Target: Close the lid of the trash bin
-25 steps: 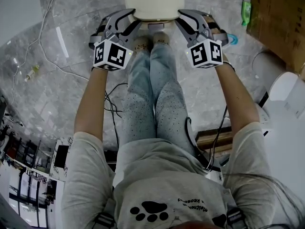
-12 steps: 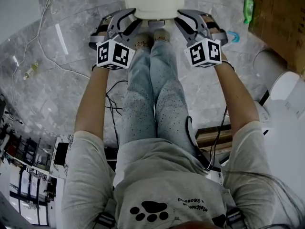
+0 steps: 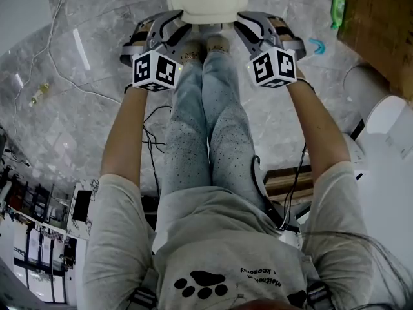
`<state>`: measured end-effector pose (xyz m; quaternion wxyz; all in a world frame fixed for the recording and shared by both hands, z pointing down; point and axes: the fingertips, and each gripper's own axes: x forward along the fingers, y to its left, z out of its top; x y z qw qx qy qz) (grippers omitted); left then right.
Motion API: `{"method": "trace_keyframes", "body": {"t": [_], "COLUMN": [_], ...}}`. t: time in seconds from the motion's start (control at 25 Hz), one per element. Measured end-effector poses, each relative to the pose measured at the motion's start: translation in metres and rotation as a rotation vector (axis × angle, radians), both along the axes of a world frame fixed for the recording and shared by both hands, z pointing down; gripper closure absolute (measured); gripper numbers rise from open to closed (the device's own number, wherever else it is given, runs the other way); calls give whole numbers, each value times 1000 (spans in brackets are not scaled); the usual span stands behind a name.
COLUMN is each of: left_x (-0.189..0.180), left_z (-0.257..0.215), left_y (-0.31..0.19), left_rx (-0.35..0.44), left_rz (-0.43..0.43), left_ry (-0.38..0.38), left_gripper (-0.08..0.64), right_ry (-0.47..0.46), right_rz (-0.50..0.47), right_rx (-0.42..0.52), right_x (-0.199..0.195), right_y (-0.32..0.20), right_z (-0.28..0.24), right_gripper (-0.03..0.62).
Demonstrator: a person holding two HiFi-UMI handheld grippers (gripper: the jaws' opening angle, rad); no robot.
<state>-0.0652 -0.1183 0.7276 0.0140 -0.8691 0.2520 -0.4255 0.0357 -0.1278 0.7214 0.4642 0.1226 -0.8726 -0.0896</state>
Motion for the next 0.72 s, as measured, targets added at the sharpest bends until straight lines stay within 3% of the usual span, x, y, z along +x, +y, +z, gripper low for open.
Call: {"method": "trace_keyframes", "body": {"t": [0.36, 0.72], "left_x": [1, 1], "left_z": [22, 40], "left_y": [2, 3], "left_rx": [-54, -108], "left_rz": [-5, -8], "left_ry": [-16, -45], "left_gripper": [379, 379], "right_ry": [79, 127], "right_rz": [-35, -35], "right_rx": [-5, -68], "right_x": [0, -1], "right_y": [4, 6], "right_z": [26, 43], "right_gripper": [469, 474]}}
